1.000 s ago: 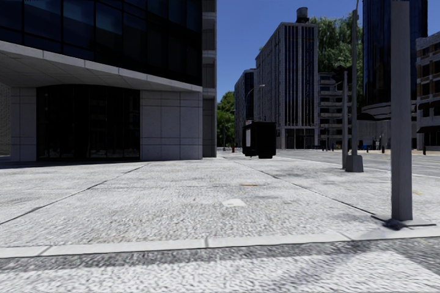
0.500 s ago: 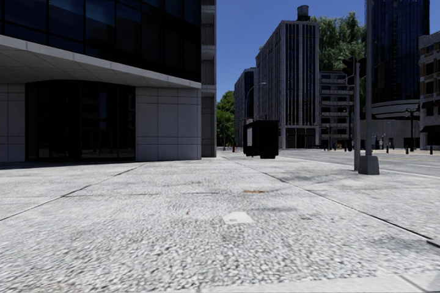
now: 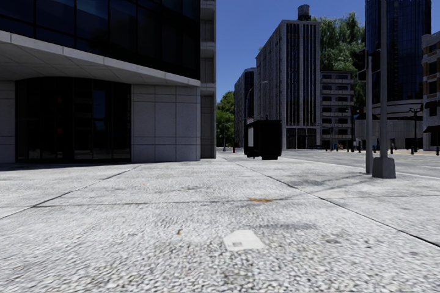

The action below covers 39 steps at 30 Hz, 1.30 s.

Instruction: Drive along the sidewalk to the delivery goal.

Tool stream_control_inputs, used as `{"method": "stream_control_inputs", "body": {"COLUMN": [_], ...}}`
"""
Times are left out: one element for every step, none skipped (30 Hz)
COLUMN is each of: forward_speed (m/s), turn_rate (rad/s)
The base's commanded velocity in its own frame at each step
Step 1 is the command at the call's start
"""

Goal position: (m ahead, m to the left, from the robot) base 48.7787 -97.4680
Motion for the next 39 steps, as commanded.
{"method": "stream_control_inputs", "body": {"forward_speed": [1.50,1.50,1.50,1.50,1.50,1.50,1.50,1.50,1.50,1.50,1.50,1.50,1.50,1.50,1.50,1.50,1.50,1.50,1.50,1.50,1.50,1.50,1.50,1.50,1.50,1.50,1.50,1.50,1.50,1.50,1.50,1.50,1.50,1.50,1.50,1.50,1.50,1.50,1.50], "turn_rate": [0.00,0.00,0.00,0.00,0.00,0.00,0.00,0.00,0.00,0.00,0.00,0.00,0.00,0.00,0.00,0.00,0.00,0.00,0.00,0.00,0.00,0.00,0.00,0.00,0.00,0.00,0.00,0.00,0.00,0.00,0.00,0.00,0.00,0.00,0.00,0.00,0.00,0.00,0.00]}}
